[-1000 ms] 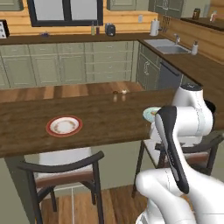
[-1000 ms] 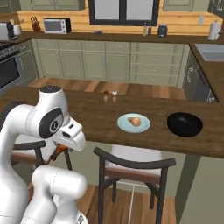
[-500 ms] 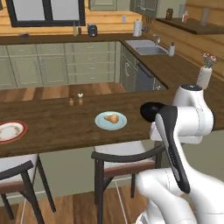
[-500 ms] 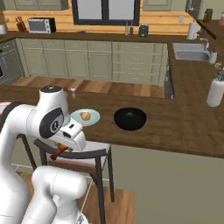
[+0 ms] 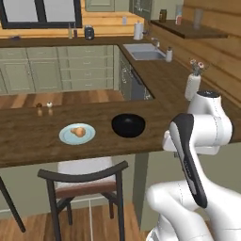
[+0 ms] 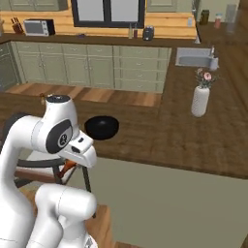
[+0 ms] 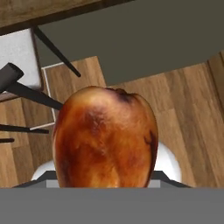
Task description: Pick the chicken drumstick and squash from their plates and place them in the bowl. Then put the bowl in the fridge.
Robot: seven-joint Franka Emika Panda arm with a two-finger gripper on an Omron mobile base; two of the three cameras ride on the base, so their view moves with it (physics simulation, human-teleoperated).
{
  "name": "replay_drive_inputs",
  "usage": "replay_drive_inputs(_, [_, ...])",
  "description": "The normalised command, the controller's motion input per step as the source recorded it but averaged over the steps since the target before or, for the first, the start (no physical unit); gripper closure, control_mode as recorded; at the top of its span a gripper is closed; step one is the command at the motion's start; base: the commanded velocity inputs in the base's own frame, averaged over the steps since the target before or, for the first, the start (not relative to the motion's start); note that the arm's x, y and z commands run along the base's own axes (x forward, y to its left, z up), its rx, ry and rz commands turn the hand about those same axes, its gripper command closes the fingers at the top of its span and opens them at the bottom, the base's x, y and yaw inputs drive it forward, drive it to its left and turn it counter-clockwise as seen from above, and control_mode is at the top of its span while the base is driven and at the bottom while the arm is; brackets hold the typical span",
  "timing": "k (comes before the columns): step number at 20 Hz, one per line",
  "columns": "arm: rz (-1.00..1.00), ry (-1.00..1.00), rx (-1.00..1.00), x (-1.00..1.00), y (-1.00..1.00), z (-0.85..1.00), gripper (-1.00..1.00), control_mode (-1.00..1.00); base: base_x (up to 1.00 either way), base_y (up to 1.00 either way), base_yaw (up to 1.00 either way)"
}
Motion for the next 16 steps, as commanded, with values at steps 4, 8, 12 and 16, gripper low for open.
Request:
replay_drive_inputs(4, [0.0, 0.0, 0.0, 0.0, 0.0, 0.0, 1.0, 1.0, 0.77, -0.41, 0.24])
replay_drive_inputs(8, [0.0, 0.0, 0.0, 0.0, 0.0, 0.0, 1.0, 1.0, 0.76, -0.52, 0.27])
replay_drive_inputs(12, [0.0, 0.0, 0.0, 0.0, 0.0, 0.0, 1.0, 1.0, 0.74, -0.61, 0.25])
replay_drive_inputs(16, [0.0, 0.0, 0.0, 0.0, 0.0, 0.0, 1.0, 1.0, 0.79, -0.69, 0.21])
